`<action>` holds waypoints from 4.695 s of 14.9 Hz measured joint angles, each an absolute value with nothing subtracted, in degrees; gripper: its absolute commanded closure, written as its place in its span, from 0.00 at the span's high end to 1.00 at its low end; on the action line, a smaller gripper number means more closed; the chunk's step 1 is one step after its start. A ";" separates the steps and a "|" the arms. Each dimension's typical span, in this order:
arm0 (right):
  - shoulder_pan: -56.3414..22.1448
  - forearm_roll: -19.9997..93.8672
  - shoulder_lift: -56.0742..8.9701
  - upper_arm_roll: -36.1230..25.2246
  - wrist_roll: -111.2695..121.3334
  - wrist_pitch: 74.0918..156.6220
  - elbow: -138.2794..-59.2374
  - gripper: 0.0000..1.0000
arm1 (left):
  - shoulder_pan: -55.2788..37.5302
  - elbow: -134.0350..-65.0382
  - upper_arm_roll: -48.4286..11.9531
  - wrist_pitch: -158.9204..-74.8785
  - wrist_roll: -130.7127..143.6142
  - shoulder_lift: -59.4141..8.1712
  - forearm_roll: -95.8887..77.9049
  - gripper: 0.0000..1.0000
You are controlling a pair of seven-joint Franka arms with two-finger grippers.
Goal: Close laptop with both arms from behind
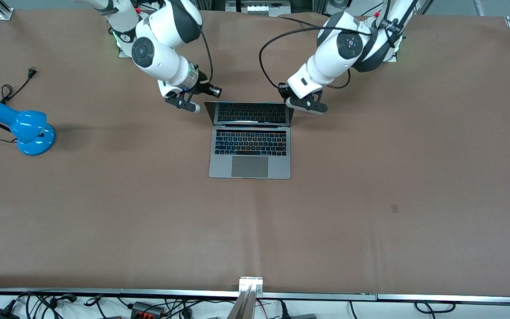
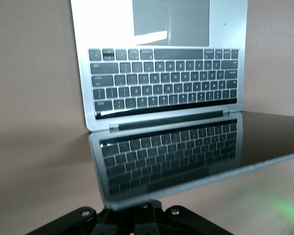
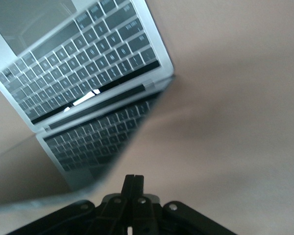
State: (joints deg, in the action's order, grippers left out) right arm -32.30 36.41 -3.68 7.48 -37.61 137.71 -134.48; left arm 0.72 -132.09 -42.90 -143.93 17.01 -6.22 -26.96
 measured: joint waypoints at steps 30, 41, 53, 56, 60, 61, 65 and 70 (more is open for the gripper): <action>-24.56 33.94 -31.16 6.62 -32.59 138.47 -107.10 0.00 | -0.10 -115.17 -33.93 -169.17 -3.11 -39.58 -26.96 0.01; -24.48 31.96 -37.11 6.67 -32.23 143.91 -105.18 0.00 | -2.51 -113.47 -31.83 -169.44 -3.31 -41.68 -26.96 0.01; -22.93 26.88 -31.90 3.67 -31.93 136.64 -101.23 0.00 | -1.29 -110.88 -28.89 -155.27 -5.88 -34.53 -20.53 0.01; -22.24 20.73 -25.72 0.02 -31.13 125.00 -99.81 0.00 | -0.28 -110.89 -27.12 -148.08 -5.88 -29.98 -13.09 0.01; -22.14 18.70 -17.93 -4.67 -24.41 110.38 -99.33 0.00 | 3.73 -107.85 -25.82 -131.91 -6.00 -25.60 -1.85 0.01; -22.14 18.07 -16.30 -6.30 -22.04 107.51 -99.30 0.00 | 4.47 -105.40 -25.76 -125.80 -6.00 -24.94 0.47 0.01; -21.99 11.67 -10.67 -12.38 -12.94 100.04 -99.24 0.00 | 6.59 -94.24 -25.47 -105.44 -6.03 -23.61 4.82 0.01; -22.00 4.71 -5.95 -17.88 -3.07 95.61 -98.66 1.00 | 8.95 -82.60 -25.39 -89.20 -6.09 -23.52 8.79 0.87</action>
